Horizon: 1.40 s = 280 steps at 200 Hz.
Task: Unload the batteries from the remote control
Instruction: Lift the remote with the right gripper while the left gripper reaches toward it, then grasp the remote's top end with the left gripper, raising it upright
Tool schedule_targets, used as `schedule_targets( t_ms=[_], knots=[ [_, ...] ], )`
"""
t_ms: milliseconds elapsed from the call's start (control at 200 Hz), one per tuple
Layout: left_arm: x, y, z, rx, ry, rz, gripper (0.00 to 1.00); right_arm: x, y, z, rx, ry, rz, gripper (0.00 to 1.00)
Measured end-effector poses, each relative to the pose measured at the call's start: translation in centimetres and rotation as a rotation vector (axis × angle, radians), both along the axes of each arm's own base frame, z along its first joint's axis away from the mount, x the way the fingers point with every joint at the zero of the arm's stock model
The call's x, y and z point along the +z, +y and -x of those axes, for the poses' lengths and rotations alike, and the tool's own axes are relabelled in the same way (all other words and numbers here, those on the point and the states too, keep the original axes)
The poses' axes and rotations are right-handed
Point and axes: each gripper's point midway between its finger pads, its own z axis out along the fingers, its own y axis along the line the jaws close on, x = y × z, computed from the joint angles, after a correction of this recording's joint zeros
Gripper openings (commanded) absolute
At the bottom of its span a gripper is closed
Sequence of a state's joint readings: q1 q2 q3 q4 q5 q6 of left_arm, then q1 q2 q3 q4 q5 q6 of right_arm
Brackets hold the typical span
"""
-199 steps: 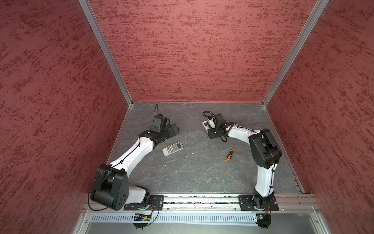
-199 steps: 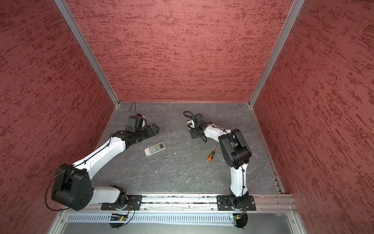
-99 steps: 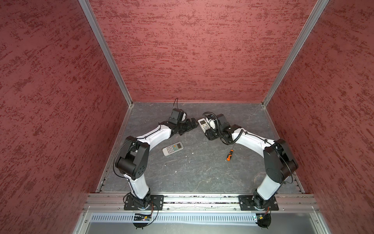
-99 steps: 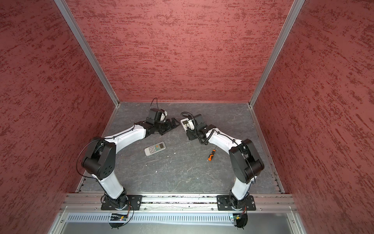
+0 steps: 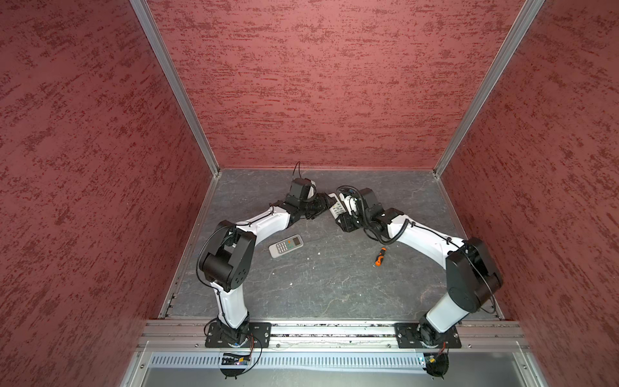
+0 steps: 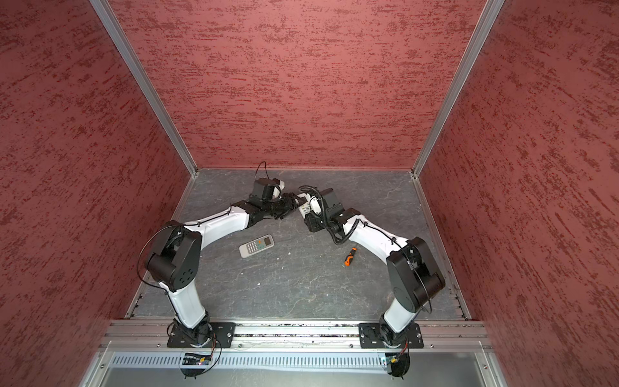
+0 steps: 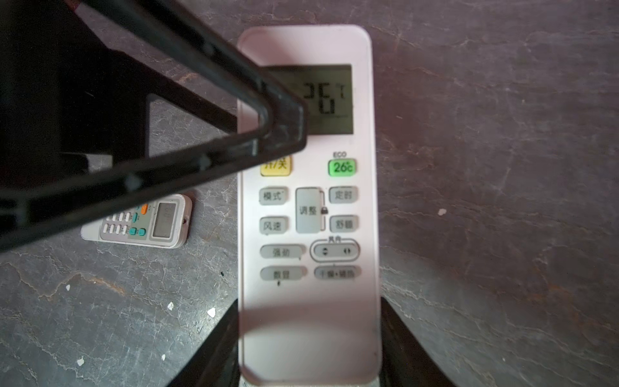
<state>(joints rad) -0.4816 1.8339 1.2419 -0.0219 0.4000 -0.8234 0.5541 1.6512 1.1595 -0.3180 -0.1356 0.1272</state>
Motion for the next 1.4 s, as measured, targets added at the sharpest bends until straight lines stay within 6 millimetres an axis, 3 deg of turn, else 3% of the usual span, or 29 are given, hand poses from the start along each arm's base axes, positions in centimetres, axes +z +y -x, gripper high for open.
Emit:
schedule_targets(
  t_ms=[356, 1157, 1403],
  knots=[
    [2.1, -0.7, -1.4, 0.016, -0.056, 0.055, 0.52, 0.1, 0.4, 0.2, 0.010, 0.007, -0.020, 0.27],
    [1.9, -0.2, -2.4, 0.045, -0.050, 0.078, 0.24, 0.9, 1.0, -0.2, 0.010, -0.008, -0.065, 0.26],
    [2.7, -0.1, -2.8, 0.042, -0.071, 0.112, 0.15, 1.3, 1.3, -0.5, -0.003, -0.012, -0.096, 0.27]
  ],
)
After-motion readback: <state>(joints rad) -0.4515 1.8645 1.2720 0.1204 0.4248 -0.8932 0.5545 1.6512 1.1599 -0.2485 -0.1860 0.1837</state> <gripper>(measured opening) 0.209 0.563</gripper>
